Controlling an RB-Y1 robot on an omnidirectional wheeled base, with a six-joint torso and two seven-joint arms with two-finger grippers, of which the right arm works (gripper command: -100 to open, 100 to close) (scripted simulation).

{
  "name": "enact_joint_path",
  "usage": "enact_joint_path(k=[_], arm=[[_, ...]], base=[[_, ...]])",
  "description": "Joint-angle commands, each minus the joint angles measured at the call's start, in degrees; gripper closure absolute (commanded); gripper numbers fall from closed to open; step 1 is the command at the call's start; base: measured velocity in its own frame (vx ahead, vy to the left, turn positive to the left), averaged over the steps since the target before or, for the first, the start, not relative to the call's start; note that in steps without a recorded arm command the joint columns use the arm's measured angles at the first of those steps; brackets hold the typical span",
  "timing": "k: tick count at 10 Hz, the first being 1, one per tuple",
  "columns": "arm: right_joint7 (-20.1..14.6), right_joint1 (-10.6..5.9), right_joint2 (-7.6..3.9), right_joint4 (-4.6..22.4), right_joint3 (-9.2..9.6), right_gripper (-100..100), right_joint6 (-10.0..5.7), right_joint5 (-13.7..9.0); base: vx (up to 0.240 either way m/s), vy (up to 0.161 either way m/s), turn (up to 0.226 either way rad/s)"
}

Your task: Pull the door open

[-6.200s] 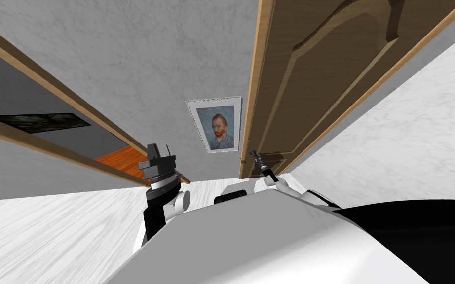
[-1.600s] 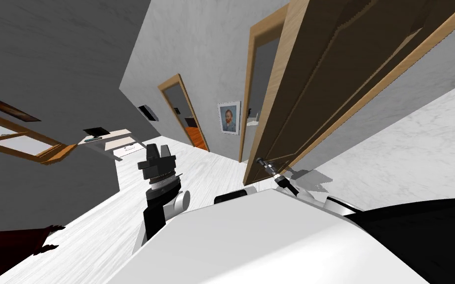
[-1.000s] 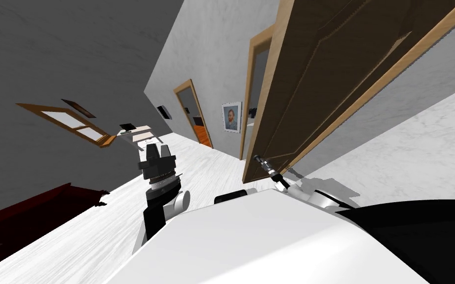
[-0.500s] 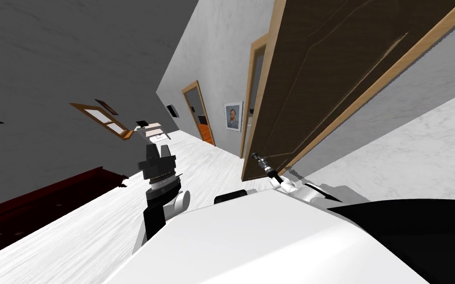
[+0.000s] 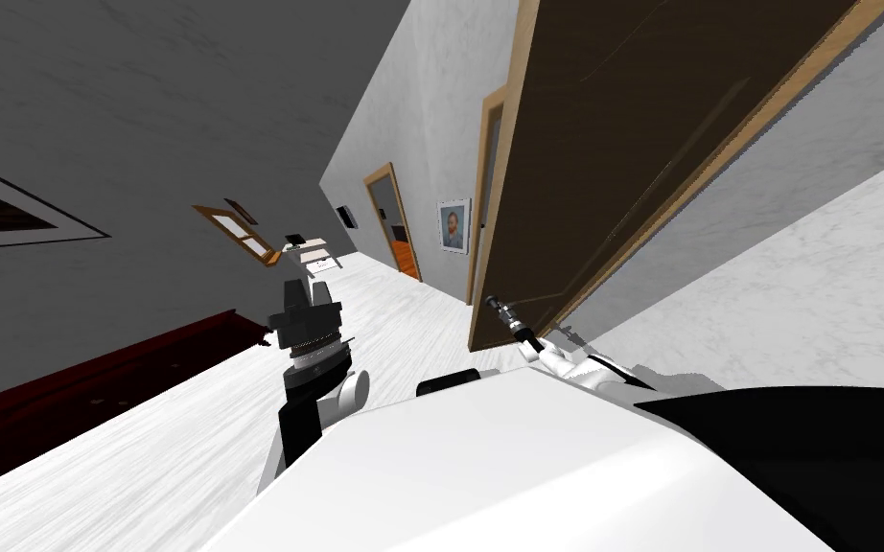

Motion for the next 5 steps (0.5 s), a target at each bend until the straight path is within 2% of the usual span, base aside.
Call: enact_joint_path(k=[1,2,3,4,5], arm=[[-0.22,-1.52,0.33,2.19,-0.18,100,-0.85,0.36],[-0.08,-2.61,1.05,2.87,-1.02,100,-0.12,1.09],[-0.08,-2.61,1.05,2.87,-1.02,100,-0.12,1.09],[0.02,-3.47,1.61,3.4,-1.67,100,0.46,1.66],[-0.17,-3.26,1.54,3.52,-1.23,100,-0.08,1.42]], base=[[-0.061,-0.04,0.034],[-0.098,-0.069,0.08],[-0.103,-0.061,0.084],[-0.122,-0.091,0.094],[-0.055,-0.046,0.055]])
